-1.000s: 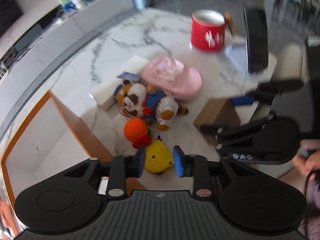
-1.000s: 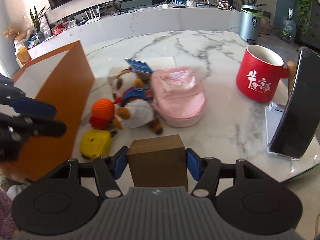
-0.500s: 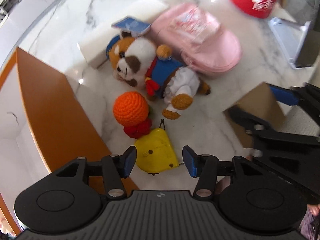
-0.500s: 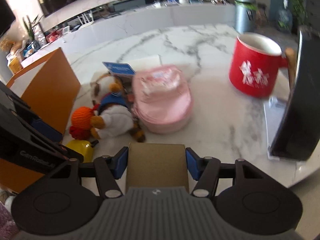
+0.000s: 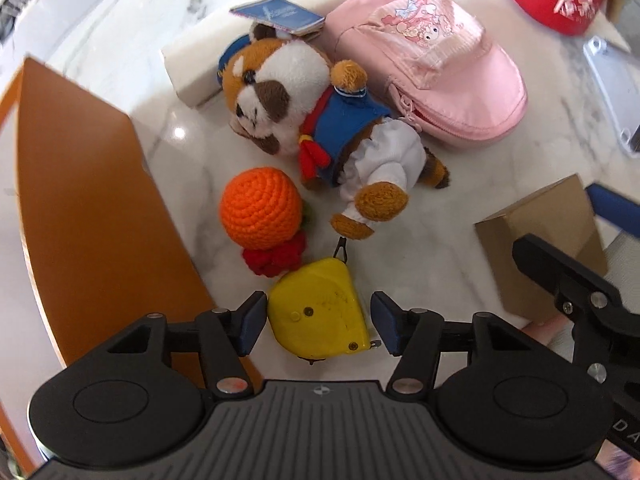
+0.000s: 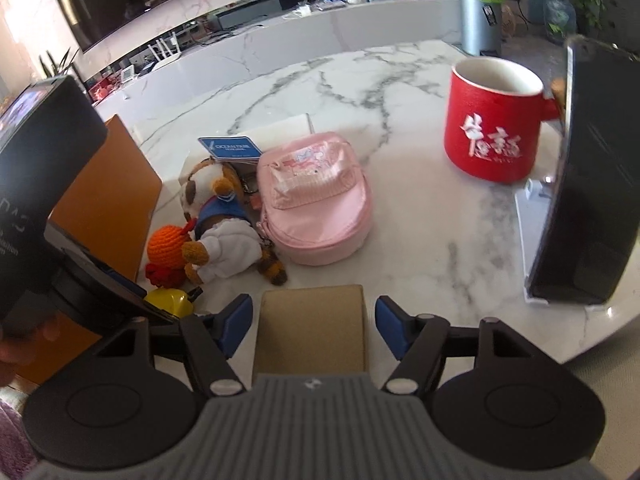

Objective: Organize objects
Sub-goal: 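Lift the cardboard box and tape measure and carry both toward the orange box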

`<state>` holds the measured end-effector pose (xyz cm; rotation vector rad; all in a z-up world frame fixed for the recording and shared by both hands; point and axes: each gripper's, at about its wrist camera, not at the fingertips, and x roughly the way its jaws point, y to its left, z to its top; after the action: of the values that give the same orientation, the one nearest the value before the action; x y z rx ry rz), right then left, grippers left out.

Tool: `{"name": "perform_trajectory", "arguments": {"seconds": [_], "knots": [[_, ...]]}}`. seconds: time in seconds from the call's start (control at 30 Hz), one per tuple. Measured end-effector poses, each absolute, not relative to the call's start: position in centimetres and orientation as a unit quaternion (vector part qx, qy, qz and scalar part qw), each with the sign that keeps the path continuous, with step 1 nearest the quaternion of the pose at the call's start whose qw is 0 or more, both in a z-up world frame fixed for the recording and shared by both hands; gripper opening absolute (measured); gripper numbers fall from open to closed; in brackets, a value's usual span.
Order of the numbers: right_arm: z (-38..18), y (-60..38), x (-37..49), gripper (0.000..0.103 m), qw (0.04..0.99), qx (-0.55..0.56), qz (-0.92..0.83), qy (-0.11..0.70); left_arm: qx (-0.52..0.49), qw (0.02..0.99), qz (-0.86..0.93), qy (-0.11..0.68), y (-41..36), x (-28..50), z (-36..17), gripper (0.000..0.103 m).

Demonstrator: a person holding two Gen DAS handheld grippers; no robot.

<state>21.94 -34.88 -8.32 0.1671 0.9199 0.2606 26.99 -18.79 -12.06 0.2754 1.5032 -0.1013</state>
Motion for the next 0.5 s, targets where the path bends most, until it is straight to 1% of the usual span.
{"name": "perform_trajectory", "arguments": {"seconds": [0.07, 0.3, 0.37, 0.43, 0.5], "knots": [[-8.4, -35.3, 21.9, 0.072, 0.883, 0.088, 0.122, 0.445, 0.099, 0.72, -0.05, 0.685, -18.4, 26.8, -12.1, 0.064], [-8.7, -35.2, 21.9, 0.072, 0.875, 0.092, 0.133, 0.456, 0.071, 0.738, -0.058, 0.669, -17.5, 25.5, -11.4, 0.063], [-8.7, -35.0, 21.9, 0.075, 0.875, 0.086, 0.135, 0.457, 0.065, 0.746, -0.066, 0.66, -17.4, 25.0, -10.6, 0.063], [-8.8, -34.8, 21.9, 0.075, 0.875, 0.08, 0.134, 0.458, 0.069, 0.759, -0.071, 0.644, -17.4, 24.4, -9.4, 0.063], [-9.0, -34.7, 22.0, 0.072, 0.875, 0.075, 0.132, 0.459, 0.071, 0.769, -0.073, 0.631, -17.3, 24.0, -8.2, 0.063]]}}
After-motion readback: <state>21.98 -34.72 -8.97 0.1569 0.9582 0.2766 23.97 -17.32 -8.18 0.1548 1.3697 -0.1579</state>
